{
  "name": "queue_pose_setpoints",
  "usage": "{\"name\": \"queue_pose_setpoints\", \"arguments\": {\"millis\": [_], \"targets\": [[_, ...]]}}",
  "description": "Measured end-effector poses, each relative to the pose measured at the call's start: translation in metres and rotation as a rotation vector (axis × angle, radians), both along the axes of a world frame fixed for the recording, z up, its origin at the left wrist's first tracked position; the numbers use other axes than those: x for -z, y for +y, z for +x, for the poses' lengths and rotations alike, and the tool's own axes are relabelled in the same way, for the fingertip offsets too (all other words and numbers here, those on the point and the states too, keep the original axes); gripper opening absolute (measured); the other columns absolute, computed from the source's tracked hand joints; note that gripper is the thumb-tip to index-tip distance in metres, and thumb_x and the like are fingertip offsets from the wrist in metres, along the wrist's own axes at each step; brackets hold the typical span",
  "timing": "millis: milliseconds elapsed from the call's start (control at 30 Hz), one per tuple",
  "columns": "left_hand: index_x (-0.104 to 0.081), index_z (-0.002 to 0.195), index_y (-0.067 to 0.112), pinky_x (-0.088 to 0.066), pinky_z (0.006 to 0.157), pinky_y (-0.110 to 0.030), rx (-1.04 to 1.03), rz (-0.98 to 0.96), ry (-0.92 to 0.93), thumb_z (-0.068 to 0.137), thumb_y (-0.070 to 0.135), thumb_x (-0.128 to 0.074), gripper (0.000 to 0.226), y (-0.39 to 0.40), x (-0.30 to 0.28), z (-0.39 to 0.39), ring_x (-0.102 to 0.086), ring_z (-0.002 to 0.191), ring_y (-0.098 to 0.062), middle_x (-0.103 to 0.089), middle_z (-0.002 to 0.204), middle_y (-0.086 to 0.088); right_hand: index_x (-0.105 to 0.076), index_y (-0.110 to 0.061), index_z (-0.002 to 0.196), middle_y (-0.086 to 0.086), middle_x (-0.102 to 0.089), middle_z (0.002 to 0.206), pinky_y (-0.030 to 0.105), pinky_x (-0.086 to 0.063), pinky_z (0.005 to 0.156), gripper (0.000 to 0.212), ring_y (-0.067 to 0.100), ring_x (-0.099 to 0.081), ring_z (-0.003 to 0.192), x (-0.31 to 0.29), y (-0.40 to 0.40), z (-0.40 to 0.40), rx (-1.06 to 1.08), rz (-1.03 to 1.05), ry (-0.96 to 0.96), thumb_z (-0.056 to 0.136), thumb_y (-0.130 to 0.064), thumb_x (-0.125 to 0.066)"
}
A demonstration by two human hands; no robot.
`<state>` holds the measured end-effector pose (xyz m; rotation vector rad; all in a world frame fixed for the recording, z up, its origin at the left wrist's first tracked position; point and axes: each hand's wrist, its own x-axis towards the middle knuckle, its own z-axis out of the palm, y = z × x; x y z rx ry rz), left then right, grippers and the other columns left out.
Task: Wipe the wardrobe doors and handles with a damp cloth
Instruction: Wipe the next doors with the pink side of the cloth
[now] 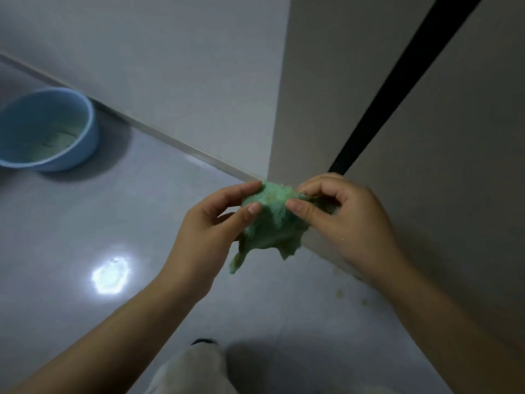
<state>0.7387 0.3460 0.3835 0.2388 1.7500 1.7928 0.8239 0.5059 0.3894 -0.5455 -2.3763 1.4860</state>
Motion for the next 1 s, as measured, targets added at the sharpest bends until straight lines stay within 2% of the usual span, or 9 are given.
{"name": "queue_pose_setpoints", "arguments": {"millis": [100,200,367,467,567,633,733,867,1000], "targets": [[-0.069,0.106,0.026,-0.058,0.067,-0.028,-0.015,-0.035,0.035,0.071,0.027,-0.065,0.035,-0.029,-0.085,-0.007,-0.071,0.087,-0.017,-0.071,0.094,0.002,-0.064,-0.027,0.076,-0.023,-0.060,0.077,0.009,-0.040,0.068,0.011,0.000,-0.054,0.078,-0.087,-0.026,-0.020,-0.072,0.096,0.007,0.077,-0.036,-0.072],[-0.067,0.106,0.032,-0.058,0.070,-0.029,0.025,-0.079,0.064,0.068,0.035,-0.066,0.038,-0.060,-0.176,-0.022,-0.070,0.088,-0.016,-0.070,0.096,0.001,-0.064,-0.030,0.077,-0.026,-0.061,0.081,0.013,-0.046,0.066,0.009,0.003,-0.057,0.079,-0.183,-0.052,-0.039,-0.208,0.080,-0.019,0.081,-0.029,-0.072],[-0.065,0.075,0.027,-0.056,0.080,-0.033,0.111,-0.254,0.305,0.058,0.061,-0.064,0.038,-0.114,-0.318,-0.058,-0.063,0.090,-0.017,-0.062,0.096,0.000,-0.066,-0.025,0.077,-0.014,-0.064,0.076,0.017,-0.046,0.065,0.008,0.004,-0.059,0.077,-0.334,-0.093,-0.074,-0.274,0.190,0.037,0.081,-0.033,-0.068],[-0.061,0.068,0.026,-0.049,0.084,-0.017,0.248,-0.277,0.454,0.058,0.060,-0.066,0.036,-0.146,-0.389,-0.081,-0.056,0.103,-0.002,-0.055,0.114,0.012,-0.065,-0.025,0.077,-0.016,-0.062,0.077,0.011,-0.041,0.065,0.010,0.000,-0.056,0.081,-0.413,-0.111,-0.087,-0.296,0.265,0.025,0.083,-0.024,-0.072],[-0.064,0.074,0.016,-0.052,0.074,-0.020,0.375,-0.262,0.440,0.064,0.048,-0.072,0.034,-0.172,-0.440,-0.106,-0.063,0.090,-0.002,-0.068,0.101,0.013,-0.065,-0.028,0.075,-0.014,-0.066,0.079,0.008,-0.043,0.063,0.012,0.002,-0.059,0.079,-0.473,-0.126,-0.096,-0.305,0.274,0.005,0.083,-0.023,-0.072],[-0.062,0.081,0.006,-0.052,0.063,-0.023,0.430,-0.227,0.370,0.067,0.038,-0.074,0.036,-0.183,-0.463,-0.120,-0.066,0.071,-0.011,-0.071,0.079,0.004,-0.065,-0.030,0.073,-0.010,-0.069,0.080,0.011,-0.046,0.063,0.013,0.004,-0.062,0.076,-0.502,-0.131,-0.102,-0.272,0.245,0.001,0.082,-0.025,-0.072],[-0.059,0.084,0.003,-0.055,0.055,-0.030,0.435,-0.116,0.218,0.073,0.027,-0.071,0.028,-0.194,-0.481,-0.132,-0.064,0.065,-0.025,-0.067,0.072,-0.011,-0.065,-0.026,0.071,-0.005,-0.068,0.078,0.017,-0.048,0.064,0.014,0.006,-0.062,0.074,-0.525,-0.131,-0.109,-0.116,0.242,-0.023,0.077,-0.031,-0.076],[-0.062,0.079,0.005,-0.055,0.052,-0.031,0.284,-0.124,0.049,0.074,0.026,-0.069,0.023,-0.193,-0.488,-0.137,-0.062,0.058,-0.024,-0.063,0.068,-0.013,-0.064,-0.018,0.072,-0.002,-0.064,0.071,0.028,-0.049,0.064,0.026,0.014,-0.059,0.069,-0.524,-0.132,-0.115,0.097,0.248,-0.107,0.070,-0.037,-0.081],[-0.064,0.080,0.005,-0.054,0.052,-0.028,0.055,-0.125,-0.136,0.089,0.022,-0.064,0.019,-0.172,-0.488,-0.129,-0.062,0.058,-0.021,-0.064,0.071,-0.014,-0.063,-0.014,0.072,-0.006,-0.056,0.061,0.022,-0.040,0.052,0.028,0.008,-0.052,0.057,-0.510,-0.144,-0.120,0.212,0.256,-0.100,0.073,-0.037,-0.080]]}}
